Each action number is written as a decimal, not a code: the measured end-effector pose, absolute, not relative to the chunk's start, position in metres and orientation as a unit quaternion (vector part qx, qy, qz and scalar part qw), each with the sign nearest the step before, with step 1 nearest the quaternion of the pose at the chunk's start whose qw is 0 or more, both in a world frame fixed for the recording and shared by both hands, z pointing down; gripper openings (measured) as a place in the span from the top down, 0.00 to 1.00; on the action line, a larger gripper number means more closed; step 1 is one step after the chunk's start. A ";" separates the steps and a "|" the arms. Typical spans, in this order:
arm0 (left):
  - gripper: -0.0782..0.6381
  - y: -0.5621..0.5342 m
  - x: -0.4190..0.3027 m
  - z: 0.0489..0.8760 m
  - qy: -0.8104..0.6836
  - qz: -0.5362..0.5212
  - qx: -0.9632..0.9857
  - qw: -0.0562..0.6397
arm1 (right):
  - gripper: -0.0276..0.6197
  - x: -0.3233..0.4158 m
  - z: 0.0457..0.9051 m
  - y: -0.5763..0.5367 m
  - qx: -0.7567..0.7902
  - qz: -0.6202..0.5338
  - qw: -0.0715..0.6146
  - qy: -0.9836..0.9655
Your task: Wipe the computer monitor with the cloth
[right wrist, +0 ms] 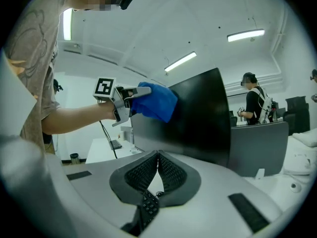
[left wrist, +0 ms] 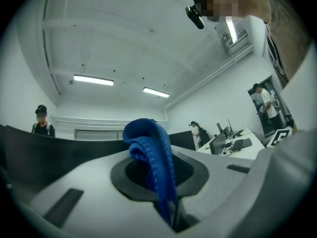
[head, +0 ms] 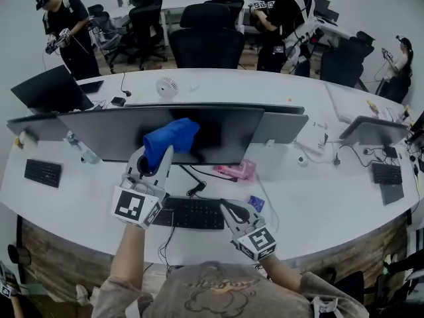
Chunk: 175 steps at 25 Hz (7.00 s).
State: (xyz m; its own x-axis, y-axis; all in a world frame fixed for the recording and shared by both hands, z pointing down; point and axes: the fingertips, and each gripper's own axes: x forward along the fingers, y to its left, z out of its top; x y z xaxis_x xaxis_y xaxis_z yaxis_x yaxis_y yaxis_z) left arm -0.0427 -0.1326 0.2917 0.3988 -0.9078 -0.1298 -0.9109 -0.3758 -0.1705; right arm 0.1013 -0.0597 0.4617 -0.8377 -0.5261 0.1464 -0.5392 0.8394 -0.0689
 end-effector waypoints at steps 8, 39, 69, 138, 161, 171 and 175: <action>0.82 -0.087 -0.152 0.327 0.615 -0.014 -0.785 0.068 | 0.92 0.017 0.466 -0.045 0.222 0.052 0.065 -0.972; 0.82 -0.072 -0.356 0.534 0.681 -0.100 -0.721 -0.082 | 0.92 -0.147 0.516 -0.068 0.195 0.080 0.110 -0.971; 0.82 -0.154 -0.420 0.646 0.693 -0.137 -0.690 -0.159 | 0.92 -0.175 0.551 -0.115 0.192 0.103 0.152 -0.964; 0.82 -0.213 -0.034 0.630 0.573 -0.161 -0.787 -0.162 | 0.92 0.132 0.524 -0.156 0.325 0.097 0.124 -0.932; 0.82 -0.242 0.129 0.629 0.515 -0.152 -0.831 -0.144 | 0.92 0.243 0.538 -0.161 0.362 0.110 0.105 -0.919; 0.82 -0.247 0.160 0.628 0.511 -0.151 -0.832 -0.152 | 0.92 0.259 0.542 -0.166 0.366 0.114 0.094 -0.919; 0.82 -0.247 0.165 0.621 0.505 -0.145 -0.837 -0.149 | 0.92 0.256 0.539 -0.167 0.371 0.121 0.081 -0.917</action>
State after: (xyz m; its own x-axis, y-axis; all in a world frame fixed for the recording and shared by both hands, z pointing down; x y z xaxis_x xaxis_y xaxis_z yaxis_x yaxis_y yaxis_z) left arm 0.1651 -0.2472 0.6209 0.4469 -0.8030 0.3944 -0.8897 -0.4448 0.1027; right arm 0.2561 -0.1669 0.5393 -0.7113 -0.6614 0.2378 -0.7005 0.6948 -0.1629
